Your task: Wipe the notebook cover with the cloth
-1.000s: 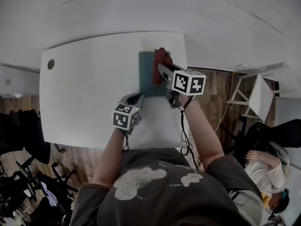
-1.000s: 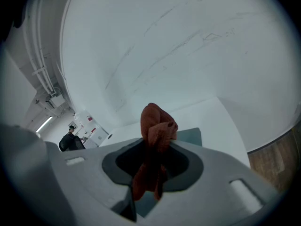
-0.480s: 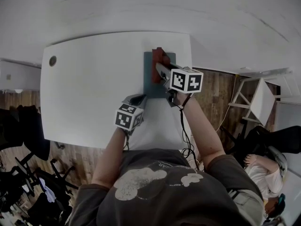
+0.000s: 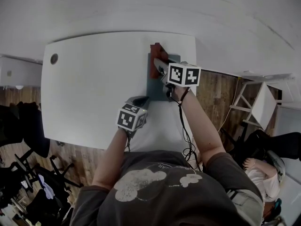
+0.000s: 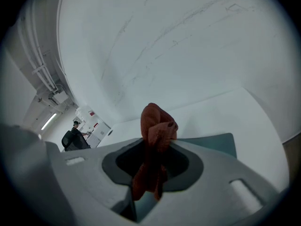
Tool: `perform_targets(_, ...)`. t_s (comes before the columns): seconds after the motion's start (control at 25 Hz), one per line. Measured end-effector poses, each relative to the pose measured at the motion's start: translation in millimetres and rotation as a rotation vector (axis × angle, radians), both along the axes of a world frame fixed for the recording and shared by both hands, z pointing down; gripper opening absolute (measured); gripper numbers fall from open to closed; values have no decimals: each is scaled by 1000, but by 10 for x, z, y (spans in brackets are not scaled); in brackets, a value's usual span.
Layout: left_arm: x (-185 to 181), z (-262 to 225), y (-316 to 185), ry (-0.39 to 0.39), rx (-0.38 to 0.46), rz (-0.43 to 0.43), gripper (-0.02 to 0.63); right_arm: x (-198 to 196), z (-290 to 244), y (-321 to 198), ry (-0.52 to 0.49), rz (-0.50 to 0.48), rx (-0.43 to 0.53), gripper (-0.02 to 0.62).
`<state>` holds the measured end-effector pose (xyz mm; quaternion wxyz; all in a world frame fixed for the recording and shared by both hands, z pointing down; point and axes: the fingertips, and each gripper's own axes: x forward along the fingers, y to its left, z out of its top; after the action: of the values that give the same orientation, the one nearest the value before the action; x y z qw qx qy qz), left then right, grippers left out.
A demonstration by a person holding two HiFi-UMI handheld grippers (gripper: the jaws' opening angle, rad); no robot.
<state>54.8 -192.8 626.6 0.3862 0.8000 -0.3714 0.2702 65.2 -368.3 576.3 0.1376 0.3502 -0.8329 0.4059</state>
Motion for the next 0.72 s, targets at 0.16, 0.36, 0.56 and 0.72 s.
perform_targets(0.16,-29,1,-6,13,-22,-3,-2,-167,71,-73,2,-22,-18,106)
perform_targets(0.36,22,2,-21,13,-25,-11,-2,-188,153,-129,25,-50,-36,106)
perform_targets(0.56,14,10,-31,16,-38,-18,-2,-148,209,-173,62,-57,-27,107)
perform_targets(0.72,-24,-12,-14,17,-45,-23,-2,-151,191,-167,70,-56,-22,107)
